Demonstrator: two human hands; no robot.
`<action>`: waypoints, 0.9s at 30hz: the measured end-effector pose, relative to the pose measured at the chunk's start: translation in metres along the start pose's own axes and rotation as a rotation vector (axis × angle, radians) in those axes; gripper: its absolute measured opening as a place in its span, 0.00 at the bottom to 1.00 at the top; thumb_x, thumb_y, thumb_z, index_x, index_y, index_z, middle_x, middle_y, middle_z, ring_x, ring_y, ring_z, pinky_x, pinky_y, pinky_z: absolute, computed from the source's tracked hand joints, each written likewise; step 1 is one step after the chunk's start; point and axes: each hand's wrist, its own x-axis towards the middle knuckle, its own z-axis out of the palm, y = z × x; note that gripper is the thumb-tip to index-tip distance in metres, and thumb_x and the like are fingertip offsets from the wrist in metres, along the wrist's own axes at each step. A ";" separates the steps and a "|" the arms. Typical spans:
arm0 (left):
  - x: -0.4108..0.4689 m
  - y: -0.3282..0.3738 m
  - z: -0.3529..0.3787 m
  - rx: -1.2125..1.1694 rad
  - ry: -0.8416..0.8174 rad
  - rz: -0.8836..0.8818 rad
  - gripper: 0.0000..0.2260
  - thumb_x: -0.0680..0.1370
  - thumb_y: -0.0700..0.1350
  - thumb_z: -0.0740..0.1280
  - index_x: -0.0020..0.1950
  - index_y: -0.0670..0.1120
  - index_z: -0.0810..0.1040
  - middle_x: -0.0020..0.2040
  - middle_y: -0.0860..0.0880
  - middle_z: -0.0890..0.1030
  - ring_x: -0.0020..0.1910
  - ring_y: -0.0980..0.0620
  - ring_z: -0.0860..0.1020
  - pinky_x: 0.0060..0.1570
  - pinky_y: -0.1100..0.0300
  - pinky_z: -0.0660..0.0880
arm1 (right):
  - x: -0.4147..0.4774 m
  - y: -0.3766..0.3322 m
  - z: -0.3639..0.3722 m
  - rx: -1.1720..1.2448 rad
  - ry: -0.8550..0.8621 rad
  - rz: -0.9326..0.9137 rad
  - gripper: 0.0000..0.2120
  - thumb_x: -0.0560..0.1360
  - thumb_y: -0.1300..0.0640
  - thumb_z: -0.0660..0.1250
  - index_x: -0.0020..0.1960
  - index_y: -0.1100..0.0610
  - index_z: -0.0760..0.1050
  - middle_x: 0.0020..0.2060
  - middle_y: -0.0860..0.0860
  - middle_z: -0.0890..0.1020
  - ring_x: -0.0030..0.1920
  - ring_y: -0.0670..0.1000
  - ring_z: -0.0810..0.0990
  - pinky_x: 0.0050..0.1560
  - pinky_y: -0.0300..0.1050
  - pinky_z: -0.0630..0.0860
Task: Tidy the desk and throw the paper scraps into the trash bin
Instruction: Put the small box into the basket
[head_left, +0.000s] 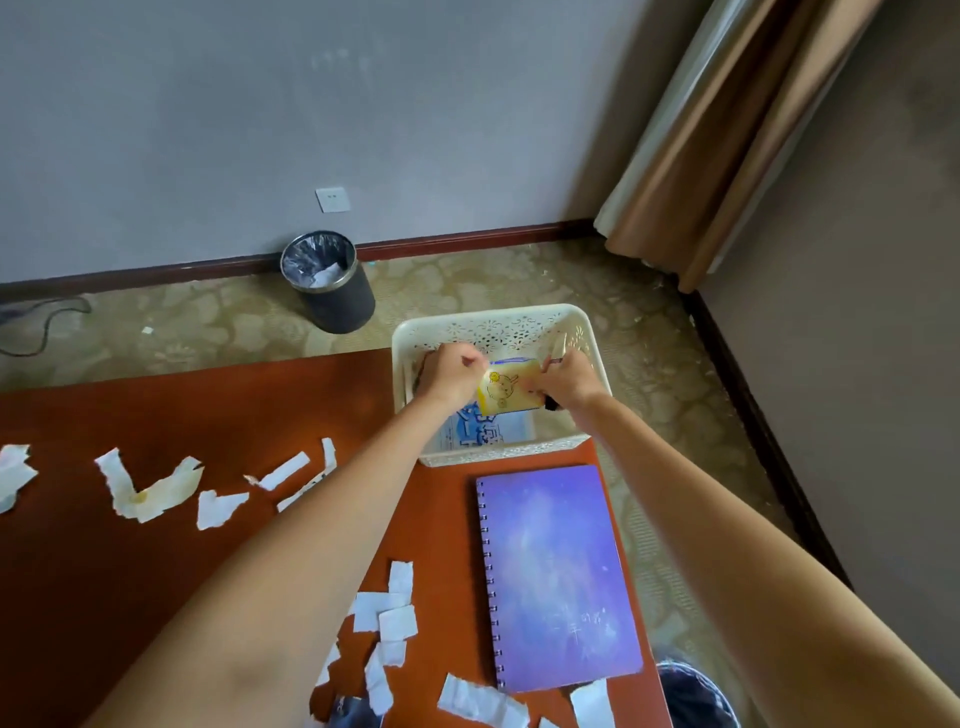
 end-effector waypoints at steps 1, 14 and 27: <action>0.006 -0.006 0.002 0.069 0.036 -0.010 0.11 0.78 0.36 0.58 0.40 0.43 0.77 0.40 0.45 0.75 0.44 0.47 0.76 0.45 0.59 0.69 | 0.008 0.002 0.000 0.008 0.036 0.027 0.14 0.72 0.69 0.67 0.32 0.59 0.68 0.28 0.52 0.73 0.28 0.47 0.71 0.23 0.35 0.68; 0.024 -0.033 0.015 0.610 0.063 0.084 0.13 0.77 0.34 0.62 0.62 0.41 0.72 0.60 0.42 0.77 0.60 0.44 0.75 0.58 0.53 0.72 | 0.071 0.007 0.023 -0.064 0.058 0.132 0.13 0.75 0.69 0.61 0.33 0.60 0.68 0.28 0.53 0.73 0.26 0.47 0.71 0.23 0.36 0.68; 0.017 -0.035 0.011 0.796 0.049 0.144 0.15 0.77 0.35 0.63 0.63 0.42 0.72 0.62 0.41 0.75 0.63 0.43 0.71 0.62 0.51 0.68 | 0.069 0.011 0.042 -0.091 0.141 0.045 0.15 0.72 0.70 0.60 0.58 0.65 0.70 0.40 0.56 0.77 0.37 0.52 0.76 0.27 0.38 0.71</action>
